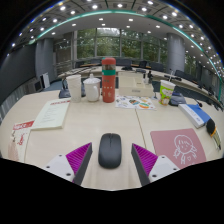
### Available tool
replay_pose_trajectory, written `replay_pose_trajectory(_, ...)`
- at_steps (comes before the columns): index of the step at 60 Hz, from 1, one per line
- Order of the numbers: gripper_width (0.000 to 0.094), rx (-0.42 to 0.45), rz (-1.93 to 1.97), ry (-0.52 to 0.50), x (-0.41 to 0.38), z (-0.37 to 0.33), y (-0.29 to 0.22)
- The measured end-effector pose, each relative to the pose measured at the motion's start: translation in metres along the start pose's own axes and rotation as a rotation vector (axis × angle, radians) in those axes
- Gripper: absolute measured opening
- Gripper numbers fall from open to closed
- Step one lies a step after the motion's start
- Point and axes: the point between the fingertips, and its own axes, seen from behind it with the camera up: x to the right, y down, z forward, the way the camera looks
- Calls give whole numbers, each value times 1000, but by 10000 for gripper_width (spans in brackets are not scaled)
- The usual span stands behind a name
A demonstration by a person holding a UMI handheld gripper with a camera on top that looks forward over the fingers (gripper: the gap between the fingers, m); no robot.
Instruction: Arrange mouse
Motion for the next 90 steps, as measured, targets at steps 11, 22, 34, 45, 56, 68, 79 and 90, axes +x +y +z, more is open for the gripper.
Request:
replay_pose_trajectory(11,522,-74,5,7,0,45,5)
replay_pose_trajectory(22,418,-82,-3,-15,-1,47,6)
replay_pose_trajectory(34,330,-62,-36,-47,-3,37,-6)
replay_pose_trajectory(45,329,55,2,-81,10,-12,-69)
replay_pose_trajectory(56,327,172,37,-48,93,-59,-125)
replay_pose_trajectory(68,327,112,25,35,206,-48,-78)
replay_pose_trajectory(79,328,-27,22,66,255,-9,4)
replay_pose_trajectory(90,434,-57,60,41,260,9,33)
